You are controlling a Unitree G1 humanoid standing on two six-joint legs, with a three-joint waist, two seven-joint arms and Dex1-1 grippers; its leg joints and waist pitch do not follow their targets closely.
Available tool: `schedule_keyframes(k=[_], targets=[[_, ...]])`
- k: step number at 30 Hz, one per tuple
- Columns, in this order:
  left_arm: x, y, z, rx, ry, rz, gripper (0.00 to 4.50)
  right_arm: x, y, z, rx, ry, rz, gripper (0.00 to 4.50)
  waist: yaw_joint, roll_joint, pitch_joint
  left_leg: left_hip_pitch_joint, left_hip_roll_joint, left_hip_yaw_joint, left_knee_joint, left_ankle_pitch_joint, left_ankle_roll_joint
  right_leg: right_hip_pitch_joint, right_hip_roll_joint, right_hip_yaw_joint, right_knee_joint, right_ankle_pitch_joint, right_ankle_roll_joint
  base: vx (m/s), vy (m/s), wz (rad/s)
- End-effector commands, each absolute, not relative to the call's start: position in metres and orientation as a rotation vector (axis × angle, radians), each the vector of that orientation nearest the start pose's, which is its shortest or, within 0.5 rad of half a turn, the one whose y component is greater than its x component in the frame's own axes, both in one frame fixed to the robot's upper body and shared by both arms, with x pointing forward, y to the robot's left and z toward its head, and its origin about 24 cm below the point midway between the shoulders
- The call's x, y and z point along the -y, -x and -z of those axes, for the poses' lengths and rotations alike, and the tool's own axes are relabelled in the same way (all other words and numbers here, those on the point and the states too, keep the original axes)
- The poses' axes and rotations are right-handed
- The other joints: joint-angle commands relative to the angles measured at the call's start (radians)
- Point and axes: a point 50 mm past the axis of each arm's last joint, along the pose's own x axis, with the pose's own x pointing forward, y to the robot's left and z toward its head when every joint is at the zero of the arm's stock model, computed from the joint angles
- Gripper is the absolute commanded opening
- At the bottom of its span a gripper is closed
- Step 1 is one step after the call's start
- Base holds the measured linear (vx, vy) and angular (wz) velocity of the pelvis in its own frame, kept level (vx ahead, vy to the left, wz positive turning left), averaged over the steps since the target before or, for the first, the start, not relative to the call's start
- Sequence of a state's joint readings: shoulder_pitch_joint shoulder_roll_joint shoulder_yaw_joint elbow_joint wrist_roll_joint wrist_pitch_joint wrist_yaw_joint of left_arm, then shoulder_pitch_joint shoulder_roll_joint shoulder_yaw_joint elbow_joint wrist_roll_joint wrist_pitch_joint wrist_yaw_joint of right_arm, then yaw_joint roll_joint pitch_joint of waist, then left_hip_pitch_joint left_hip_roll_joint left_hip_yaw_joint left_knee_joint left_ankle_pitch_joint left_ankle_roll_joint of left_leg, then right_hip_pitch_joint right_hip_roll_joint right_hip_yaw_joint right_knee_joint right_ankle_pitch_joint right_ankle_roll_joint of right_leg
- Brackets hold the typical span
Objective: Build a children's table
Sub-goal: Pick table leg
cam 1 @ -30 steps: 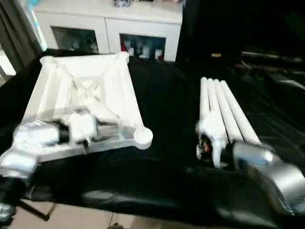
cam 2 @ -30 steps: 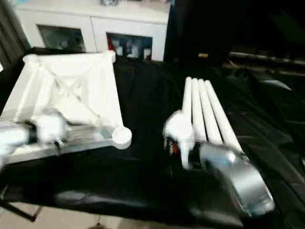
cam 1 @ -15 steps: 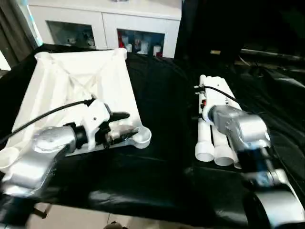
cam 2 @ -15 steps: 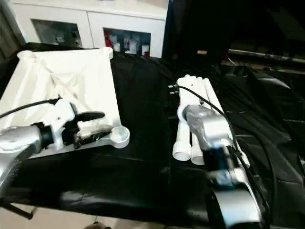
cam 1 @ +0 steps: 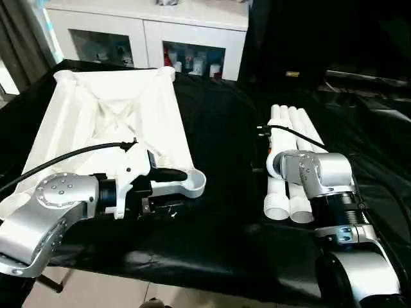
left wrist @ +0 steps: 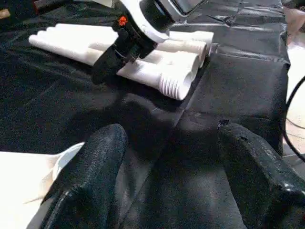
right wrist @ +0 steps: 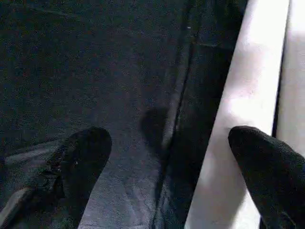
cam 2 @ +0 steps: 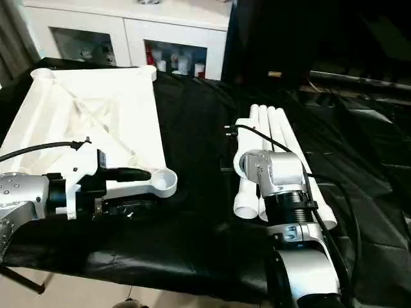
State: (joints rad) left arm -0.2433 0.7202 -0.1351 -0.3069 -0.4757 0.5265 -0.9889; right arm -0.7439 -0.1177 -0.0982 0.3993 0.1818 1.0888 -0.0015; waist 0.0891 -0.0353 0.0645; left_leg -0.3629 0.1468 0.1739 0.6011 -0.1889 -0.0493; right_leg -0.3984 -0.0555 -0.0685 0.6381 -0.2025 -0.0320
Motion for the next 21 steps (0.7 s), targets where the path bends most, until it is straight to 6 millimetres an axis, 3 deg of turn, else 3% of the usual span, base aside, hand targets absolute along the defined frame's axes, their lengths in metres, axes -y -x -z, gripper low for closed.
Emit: schedule_keyframes(k=[1,12,17,18,21], targets=[[-0.162,-0.246,-0.134,-0.246,-0.271,1.246,3.45,0.139,-0.349,-0.08,-0.799,-0.047,-0.086,4.5,-0.002,0.016,-0.061,0.016,0.073,-0.028,-0.081,-0.201,-0.097,0.042,-0.094,0.072,-0.079,-0.222,-0.117,0.0,0.0,0.0],[-0.164,-0.245,-0.134,-0.27,-0.27,1.241,3.45,0.14,-0.354,-0.114,-0.675,-0.076,-0.087,4.5,-0.002,0.017,-0.063,0.014,0.071,-0.028,-0.08,-0.176,-0.09,0.043,-0.089,0.07,-0.074,-0.191,-0.111,0.0,0.0,0.0],[-0.165,-0.244,-0.135,-0.279,-0.265,1.245,3.45,0.147,-0.352,-0.115,-0.688,-0.062,-0.058,4.5,-0.001,0.017,-0.063,0.014,0.07,-0.028,-0.079,-0.177,-0.094,0.043,-0.089,0.071,-0.075,-0.193,-0.109,0.0,0.0,0.0],[-0.165,-0.244,-0.135,-0.282,-0.261,1.246,3.45,0.148,-0.351,-0.113,-0.696,-0.061,-0.057,4.5,-0.001,0.022,-0.063,0.014,0.07,-0.029,-0.079,-0.184,-0.096,0.043,-0.09,0.07,-0.075,-0.201,-0.11,0.0,0.0,0.0],[-0.165,-0.243,-0.134,-0.297,-0.258,1.261,3.45,0.15,-0.346,-0.1,-0.762,-0.038,-0.042,4.5,-0.001,0.02,-0.063,0.013,0.07,-0.029,-0.079,-0.184,-0.098,0.044,-0.09,0.071,-0.076,-0.195,-0.11,0.0,0.0,0.0]])
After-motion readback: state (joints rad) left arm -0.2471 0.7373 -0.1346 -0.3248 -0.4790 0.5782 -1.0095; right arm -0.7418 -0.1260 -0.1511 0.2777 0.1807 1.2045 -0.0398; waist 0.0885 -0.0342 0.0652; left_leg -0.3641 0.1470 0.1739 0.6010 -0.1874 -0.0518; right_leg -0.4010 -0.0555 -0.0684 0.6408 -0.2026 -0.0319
